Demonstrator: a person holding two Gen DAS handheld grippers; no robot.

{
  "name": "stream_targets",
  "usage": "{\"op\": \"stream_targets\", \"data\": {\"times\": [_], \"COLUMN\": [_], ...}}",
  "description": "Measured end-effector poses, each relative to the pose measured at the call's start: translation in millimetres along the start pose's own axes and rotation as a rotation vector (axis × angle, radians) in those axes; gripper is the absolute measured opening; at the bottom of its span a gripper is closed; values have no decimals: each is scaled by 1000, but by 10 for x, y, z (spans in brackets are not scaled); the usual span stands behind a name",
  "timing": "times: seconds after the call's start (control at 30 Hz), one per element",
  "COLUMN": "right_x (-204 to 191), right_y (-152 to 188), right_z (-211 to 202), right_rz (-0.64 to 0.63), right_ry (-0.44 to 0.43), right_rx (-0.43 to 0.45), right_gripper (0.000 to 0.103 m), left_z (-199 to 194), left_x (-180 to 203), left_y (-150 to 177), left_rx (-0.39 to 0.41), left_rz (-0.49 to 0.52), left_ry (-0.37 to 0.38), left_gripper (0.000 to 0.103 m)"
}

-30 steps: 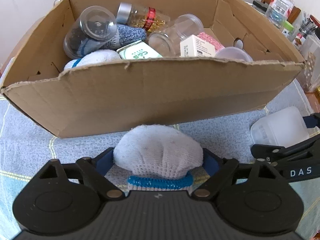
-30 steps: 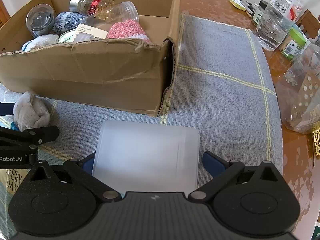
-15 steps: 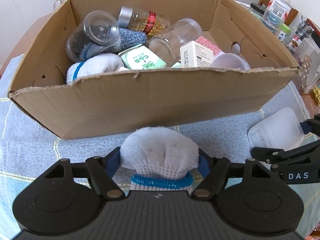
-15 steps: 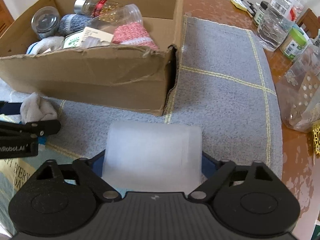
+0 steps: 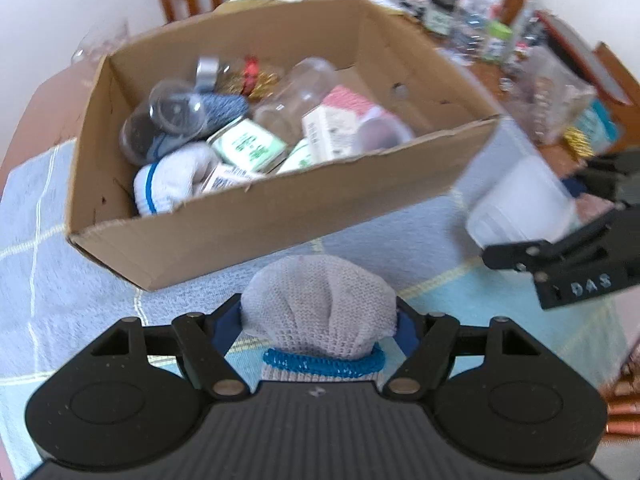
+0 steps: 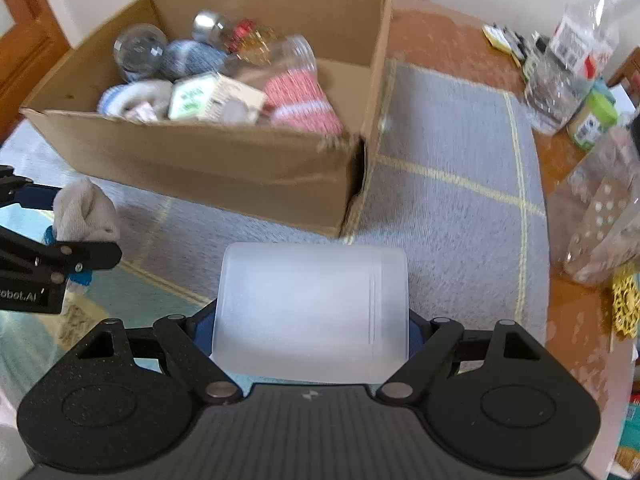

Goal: Organize objects
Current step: 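Carry the knit cap and white container into the box and release both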

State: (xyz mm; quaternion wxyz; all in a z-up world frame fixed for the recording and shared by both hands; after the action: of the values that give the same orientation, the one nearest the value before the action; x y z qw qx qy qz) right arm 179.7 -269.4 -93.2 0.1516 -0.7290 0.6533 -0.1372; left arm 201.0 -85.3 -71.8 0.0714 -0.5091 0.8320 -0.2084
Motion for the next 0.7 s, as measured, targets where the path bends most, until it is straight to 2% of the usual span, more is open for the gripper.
{"op": "stream_targets", "data": {"times": [0.13, 0.3, 0.6, 0.7], "right_x": [-3, -23, -33, -27], "right_y": [-41, -143, -384, -449], "right_z": [-208, -436, -699, -721], "right_rz": [-35, -80, -126, -132], "right_ry": [-29, -52, -79, -77], "right_rx": [18, 44, 107, 119], "right_gripper": [87, 87, 87, 87], "left_z": [-314, -591, -575, -499], "left_x": [50, 50, -88, -140], "left_y": [-99, -356, -865, -994], "left_rx": [26, 101, 175, 200], "left_rz": [46, 89, 97, 82], "left_ry": [30, 21, -36, -48], "left_gripper": [74, 74, 75, 81]}}
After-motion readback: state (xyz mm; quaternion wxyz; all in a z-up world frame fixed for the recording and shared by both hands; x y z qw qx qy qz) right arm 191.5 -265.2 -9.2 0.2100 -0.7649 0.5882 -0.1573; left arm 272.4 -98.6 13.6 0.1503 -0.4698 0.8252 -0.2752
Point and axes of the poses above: each gripper's, at about its wrist camera, not at the fingertips, and z roughly the way its jaws point, x to its right, y to its underside, the point moved 2 cm from there along z, roughly the way its jaws point, and after that the axes turned 3 degrees about y, right-handed, at the moved point
